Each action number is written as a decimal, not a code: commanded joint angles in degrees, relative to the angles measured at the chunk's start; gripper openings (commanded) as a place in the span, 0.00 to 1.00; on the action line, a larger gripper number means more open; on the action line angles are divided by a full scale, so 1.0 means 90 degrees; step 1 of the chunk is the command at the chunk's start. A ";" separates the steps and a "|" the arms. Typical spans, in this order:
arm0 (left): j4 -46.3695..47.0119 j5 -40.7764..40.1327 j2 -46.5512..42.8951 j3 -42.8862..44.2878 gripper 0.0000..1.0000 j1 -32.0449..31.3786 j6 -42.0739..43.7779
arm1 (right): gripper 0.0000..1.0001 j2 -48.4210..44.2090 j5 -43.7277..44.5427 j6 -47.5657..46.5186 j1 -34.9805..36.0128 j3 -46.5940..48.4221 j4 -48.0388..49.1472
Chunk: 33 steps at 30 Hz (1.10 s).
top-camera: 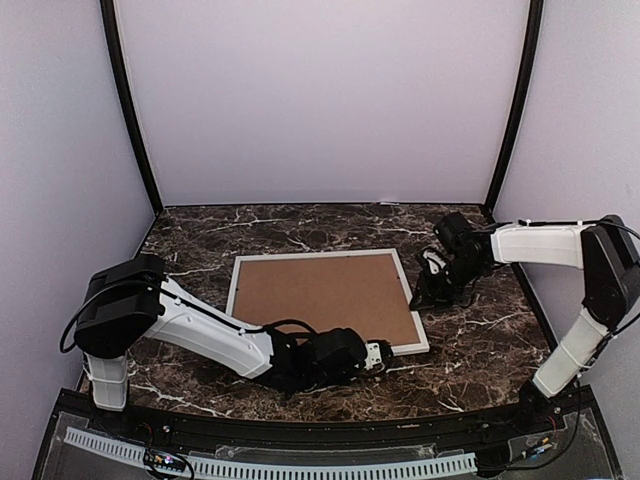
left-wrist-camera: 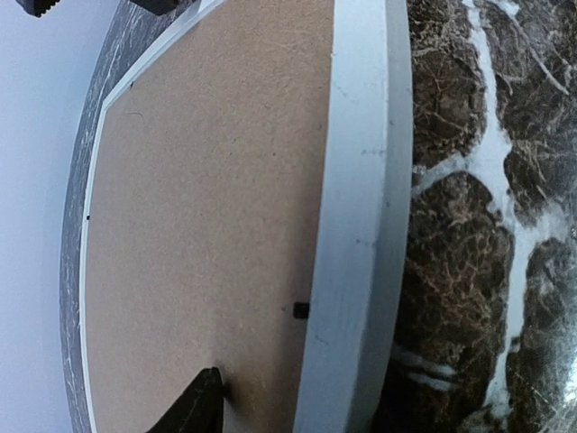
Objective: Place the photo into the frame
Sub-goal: Pass from the right arm to the left, then pass from the left arm to the right
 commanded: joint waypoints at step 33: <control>-0.1264 -0.1055 -0.2007 0.0865 0.02 0.0111 0.1057 | 0.50 -0.2242 0.0179 -0.0503 -0.0116 0.1016 -0.0203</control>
